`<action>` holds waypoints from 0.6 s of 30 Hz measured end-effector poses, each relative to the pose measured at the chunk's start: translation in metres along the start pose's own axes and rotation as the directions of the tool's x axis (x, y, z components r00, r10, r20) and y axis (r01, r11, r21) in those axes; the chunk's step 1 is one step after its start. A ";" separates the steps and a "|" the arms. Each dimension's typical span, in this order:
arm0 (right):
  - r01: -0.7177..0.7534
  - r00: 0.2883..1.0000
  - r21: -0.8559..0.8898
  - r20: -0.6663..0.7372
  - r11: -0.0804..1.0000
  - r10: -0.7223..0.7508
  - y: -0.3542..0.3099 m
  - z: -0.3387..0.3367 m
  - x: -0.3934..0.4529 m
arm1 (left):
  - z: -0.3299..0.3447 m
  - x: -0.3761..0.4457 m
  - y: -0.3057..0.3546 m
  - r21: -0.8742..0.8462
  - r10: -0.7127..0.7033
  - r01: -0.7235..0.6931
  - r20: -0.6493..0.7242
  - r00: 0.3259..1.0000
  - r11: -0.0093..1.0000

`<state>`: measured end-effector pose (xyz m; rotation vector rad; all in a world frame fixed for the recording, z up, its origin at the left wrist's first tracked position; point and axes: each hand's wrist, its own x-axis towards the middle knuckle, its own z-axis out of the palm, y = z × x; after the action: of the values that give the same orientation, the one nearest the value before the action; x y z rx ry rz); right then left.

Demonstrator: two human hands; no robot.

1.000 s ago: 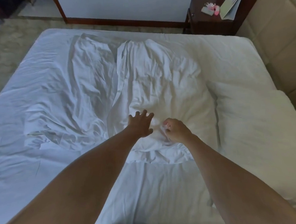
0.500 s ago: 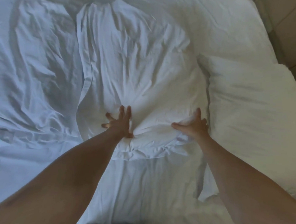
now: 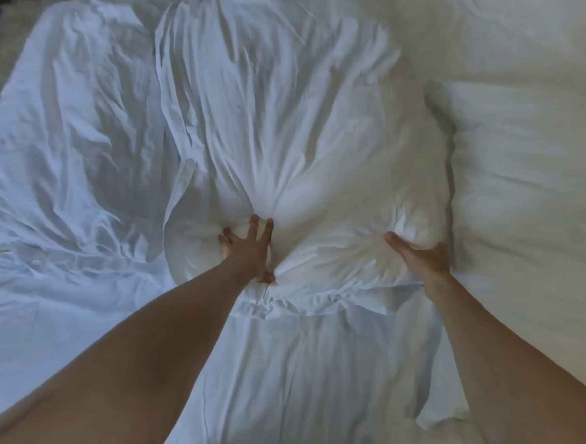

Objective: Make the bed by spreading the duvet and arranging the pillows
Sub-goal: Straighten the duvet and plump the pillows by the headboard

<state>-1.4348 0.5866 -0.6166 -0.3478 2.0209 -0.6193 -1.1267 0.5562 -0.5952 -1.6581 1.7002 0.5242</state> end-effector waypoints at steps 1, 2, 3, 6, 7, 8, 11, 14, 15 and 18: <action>-0.008 1.000 0.004 -0.008 1.000 0.008 -0.004 0.002 -0.004 | 0.000 -0.002 -0.001 -0.010 -0.005 0.005 -0.004 1.000 1.000; 0.008 1.000 -0.001 -0.023 1.000 -0.008 -0.010 0.005 -0.012 | 0.000 -0.006 -0.001 -0.032 -0.016 0.016 0.006 1.000 0.999; 0.044 0.998 -0.006 -0.045 0.999 -0.045 -0.018 0.008 -0.022 | 0.001 -0.010 -0.002 -0.062 -0.022 0.024 0.020 1.000 0.998; 0.187 0.980 0.032 -0.074 0.982 -0.184 -0.048 0.019 -0.057 | 0.000 -0.022 -0.004 -0.136 -0.003 0.005 0.014 1.000 0.991; 0.231 0.970 0.041 -0.088 0.972 -0.227 -0.061 0.023 -0.071 | -0.003 -0.028 -0.006 -0.159 -0.003 0.005 0.012 1.000 0.987; 0.276 0.957 0.039 -0.108 0.960 -0.271 -0.073 0.028 -0.085 | -0.006 -0.033 -0.010 -0.188 -0.003 0.005 0.013 1.000 0.982; 0.391 0.914 0.012 -0.126 0.920 -0.386 -0.111 0.044 -0.130 | -0.019 -0.047 -0.032 -0.289 0.032 -0.025 0.017 0.999 0.957; 0.507 0.851 -0.018 -0.149 0.862 -0.504 -0.151 0.067 -0.179 | -0.040 -0.067 -0.070 -0.377 0.097 -0.114 -0.064 0.993 0.919; 0.535 0.833 -0.024 -0.154 0.845 -0.532 -0.163 0.075 -0.195 | -0.044 -0.073 -0.081 -0.392 0.087 -0.119 -0.098 0.991 0.912; 0.612 0.780 -0.020 -0.147 0.790 -0.608 -0.201 0.114 -0.251 | -0.055 -0.091 -0.134 -0.307 -0.016 -0.073 -0.279 0.960 0.949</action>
<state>-1.2118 0.5078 -0.3705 -0.9945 2.0230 -1.0998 -1.0122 0.5669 -0.4691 -2.0164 1.9229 0.6265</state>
